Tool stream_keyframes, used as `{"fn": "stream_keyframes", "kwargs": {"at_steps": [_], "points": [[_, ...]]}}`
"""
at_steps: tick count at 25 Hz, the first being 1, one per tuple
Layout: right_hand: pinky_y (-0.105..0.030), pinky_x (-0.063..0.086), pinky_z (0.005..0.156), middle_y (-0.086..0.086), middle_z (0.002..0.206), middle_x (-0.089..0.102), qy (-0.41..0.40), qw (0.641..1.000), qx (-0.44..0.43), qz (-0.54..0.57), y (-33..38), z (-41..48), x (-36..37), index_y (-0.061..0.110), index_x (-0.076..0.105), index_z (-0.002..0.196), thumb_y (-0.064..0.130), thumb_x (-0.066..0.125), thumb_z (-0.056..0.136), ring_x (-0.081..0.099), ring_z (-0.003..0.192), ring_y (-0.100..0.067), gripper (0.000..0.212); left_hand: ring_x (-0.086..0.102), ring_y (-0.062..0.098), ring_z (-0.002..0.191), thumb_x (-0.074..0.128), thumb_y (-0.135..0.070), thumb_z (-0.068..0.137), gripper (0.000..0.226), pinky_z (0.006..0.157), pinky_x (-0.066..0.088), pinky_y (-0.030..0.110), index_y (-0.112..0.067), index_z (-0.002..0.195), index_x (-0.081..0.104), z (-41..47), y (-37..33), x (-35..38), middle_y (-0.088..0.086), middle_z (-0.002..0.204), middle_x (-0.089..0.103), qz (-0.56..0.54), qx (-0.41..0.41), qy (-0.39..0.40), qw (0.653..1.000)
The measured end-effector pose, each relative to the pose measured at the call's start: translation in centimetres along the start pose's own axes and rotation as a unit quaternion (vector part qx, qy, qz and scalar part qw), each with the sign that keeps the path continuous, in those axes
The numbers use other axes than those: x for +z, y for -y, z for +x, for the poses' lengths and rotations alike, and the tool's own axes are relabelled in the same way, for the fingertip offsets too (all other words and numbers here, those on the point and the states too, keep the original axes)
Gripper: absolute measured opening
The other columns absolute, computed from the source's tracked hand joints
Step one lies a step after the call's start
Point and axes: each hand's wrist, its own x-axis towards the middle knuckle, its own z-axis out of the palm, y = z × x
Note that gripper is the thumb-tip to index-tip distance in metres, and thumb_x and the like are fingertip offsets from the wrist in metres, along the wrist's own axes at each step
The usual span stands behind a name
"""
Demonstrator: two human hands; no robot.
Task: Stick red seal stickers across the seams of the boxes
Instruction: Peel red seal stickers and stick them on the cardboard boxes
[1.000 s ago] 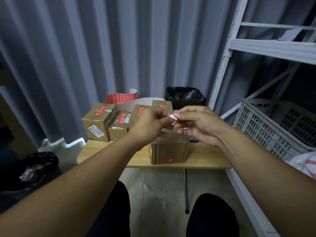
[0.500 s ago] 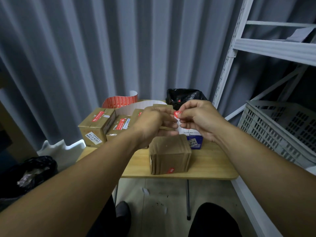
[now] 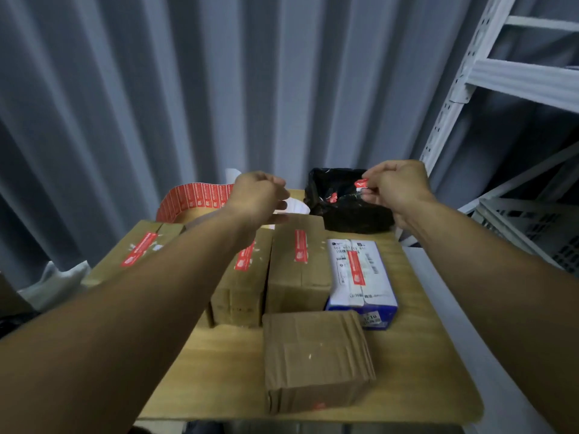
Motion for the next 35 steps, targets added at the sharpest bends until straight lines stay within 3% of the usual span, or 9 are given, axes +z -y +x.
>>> {"fn": "stream_keyframes", "kwargs": {"at_steps": [5, 9, 13, 16, 19, 22, 26, 31, 35], "points": [[-0.028, 0.063, 0.066, -0.014, 0.085, 0.07, -0.046, 0.995, 0.077, 0.052, -2.4, 8.0, 3.0, -0.001, 0.069, 0.091, -0.005, 0.052, 0.097, 0.072, 0.069, -0.021, 0.018, 0.066, 0.029, 0.095, 0.056, -0.003, 0.096, 0.015, 0.087, 0.06, 0.043, -0.002, 0.106, 0.066, 7.2, 1.9, -0.1, 0.018, 0.107, 0.068, 0.112, -0.012, -0.024, 0.993], [-0.026, 0.061, 0.071, -0.01, 0.095, 0.065, -0.014, 0.997, 0.071, 0.001, -4.2, 12.0, 4.4, -0.003, 0.065, 0.113, 0.0, 0.053, 0.095, 0.067, 0.074, -0.016, 0.022, 0.067, 0.034, 0.1, 0.064, -0.007, 0.09, 0.017, 0.079, 0.057, 0.042, -0.001, 0.105, 0.069, 11.0, 3.7, 0.0, 0.016, 0.098, 0.069, 0.182, -0.03, -0.018, 0.983], [-0.034, 0.052, 0.076, -0.013, 0.088, 0.056, -0.023, 0.998, 0.057, -0.03, -4.9, 13.2, 4.8, 0.0, 0.066, 0.096, -0.007, 0.05, 0.09, 0.057, 0.078, -0.022, 0.018, 0.065, 0.033, 0.1, 0.067, -0.01, 0.089, 0.021, 0.072, 0.05, 0.035, 0.001, 0.107, 0.068, 13.1, 5.3, 0.5, 0.016, 0.1, 0.067, 0.246, -0.05, 0.017, 0.968], [-0.037, 0.055, 0.084, -0.009, 0.081, 0.056, -0.016, 0.998, 0.049, -0.028, -5.4, 13.3, 4.6, 0.0, 0.067, 0.084, -0.01, 0.05, 0.088, 0.058, 0.086, -0.027, 0.02, 0.065, 0.036, 0.1, 0.067, -0.013, 0.09, 0.026, 0.078, 0.058, 0.04, 0.001, 0.112, 0.065, 14.1, 6.0, 1.0, 0.019, 0.106, 0.066, 0.288, -0.078, 0.041, 0.954], [-0.046, 0.057, 0.094, -0.013, 0.088, 0.06, -0.007, 0.998, 0.049, -0.032, -5.6, 13.1, 4.3, -0.001, 0.069, 0.088, -0.007, 0.054, 0.091, 0.062, 0.086, -0.025, 0.016, 0.066, 0.034, 0.097, 0.062, -0.009, 0.093, 0.025, 0.069, 0.061, 0.036, 0.001, 0.116, 0.064, 14.9, 6.5, 1.5, 0.018, 0.11, 0.064, 0.325, -0.097, 0.065, 0.938], [-0.034, 0.061, 0.085, -0.012, 0.096, 0.066, 0.01, 0.998, 0.048, -0.025, -5.7, 12.6, 4.1, 0.005, 0.069, 0.088, -0.003, 0.057, 0.093, 0.069, 0.091, -0.022, 0.016, 0.069, 0.034, 0.095, 0.056, -0.006, 0.097, 0.019, 0.075, 0.064, 0.044, 0.001, 0.114, 0.063, 15.4, 6.6, 2.2, 0.018, 0.107, 0.066, 0.362, -0.115, 0.096, 0.92], [-0.031, 0.063, 0.079, -0.016, 0.104, 0.068, 0.036, 0.998, 0.057, -0.016, -6.2, 11.9, 4.1, 0.007, 0.068, 0.087, -0.002, 0.057, 0.095, 0.07, 0.091, -0.023, 0.016, 0.06, 0.018, 0.06, 0.053, -0.011, 0.099, 0.009, 0.047, 0.052, 0.029, -0.006, 0.103, 0.059, 15.6, 6.1, 2.9, 0.006, 0.078, 0.061, 0.39, -0.122, 0.079, 0.909], [-0.031, 0.063, 0.068, -0.016, 0.106, 0.07, 0.08, 0.995, 0.052, -0.006, -6.5, 11.3, 4.3, 0.004, 0.07, 0.096, -0.001, 0.057, 0.095, 0.072, 0.092, -0.024, 0.014, 0.071, 0.033, 0.089, 0.057, -0.007, 0.097, 0.022, 0.063, 0.061, 0.035, 0.003, 0.117, 0.059, 16.3, 6.8, 2.9, 0.022, 0.108, 0.067, 0.374, -0.17, 0.096, 0.907], [-0.031, 0.063, 0.066, -0.02, 0.105, 0.072, 0.146, 0.988, 0.043, -0.027, -6.2, 10.5, 5.1, 0.005, 0.071, 0.094, -0.001, 0.06, 0.093, 0.072, 0.088, -0.023, 0.012, 0.072, 0.033, 0.089, 0.066, -0.011, 0.093, 0.026, 0.065, 0.064, 0.037, -0.001, 0.116, 0.062, 16.0, 6.6, 2.6, 0.02, 0.106, 0.069, 0.341, -0.133, 0.092, 0.926]]}}
